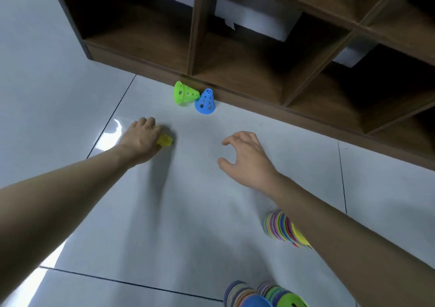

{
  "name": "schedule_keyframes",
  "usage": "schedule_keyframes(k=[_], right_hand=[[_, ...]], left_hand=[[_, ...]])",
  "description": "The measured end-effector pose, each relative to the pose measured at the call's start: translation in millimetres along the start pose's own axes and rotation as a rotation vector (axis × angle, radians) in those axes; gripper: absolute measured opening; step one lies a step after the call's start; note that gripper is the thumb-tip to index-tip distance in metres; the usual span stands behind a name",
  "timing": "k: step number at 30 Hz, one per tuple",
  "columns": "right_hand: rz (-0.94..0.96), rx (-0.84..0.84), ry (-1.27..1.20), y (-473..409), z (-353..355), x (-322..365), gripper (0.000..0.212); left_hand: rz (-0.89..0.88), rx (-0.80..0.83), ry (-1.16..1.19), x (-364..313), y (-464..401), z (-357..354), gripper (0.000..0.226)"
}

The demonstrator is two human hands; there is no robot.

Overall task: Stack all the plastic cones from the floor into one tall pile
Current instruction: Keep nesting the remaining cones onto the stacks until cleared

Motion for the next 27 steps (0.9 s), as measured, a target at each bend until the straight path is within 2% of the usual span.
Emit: schedule_keyframes(k=[4, 11, 14, 20, 27], right_hand=[[-0.066, -0.002, 0.062, -46.9, 1.0, -16.4, 0.049], [-0.151, -0.065, 0.021, -128.2, 2.1, -22.3, 0.080], [-0.124, -0.086, 0.095, -153.7, 7.8, -16.5, 0.086], [-0.110, -0.002, 0.198, -194.1, 15.4, -7.5, 0.086], [-0.095, 0.069, 0.141, -205.3, 1.0, -9.2, 0.080]], left_hand=[[-0.041, -0.005, 0.107, 4.0, 0.8, -2.7, 0.044], [-0.078, -0.021, 0.156, 12.1, 2.9, -12.6, 0.039], [-0.100, 0.007, 0.158, 14.9, 4.3, -11.0, 0.039], [-0.098, 0.045, 0.182, 19.8, 0.5, -9.3, 0.041], [-0.103, 0.058, 0.150, 21.8, 1.1, -10.4, 0.041]])
Point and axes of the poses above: each hand's wrist, its own y-axis away from the middle knuckle, its own z-axis out of the back of the hand, x = y × z, the point moved 3 cm from there along -y, towards the middle knuckle, and after that the axes turned 8 degrees about x, right-handed, at the moved point
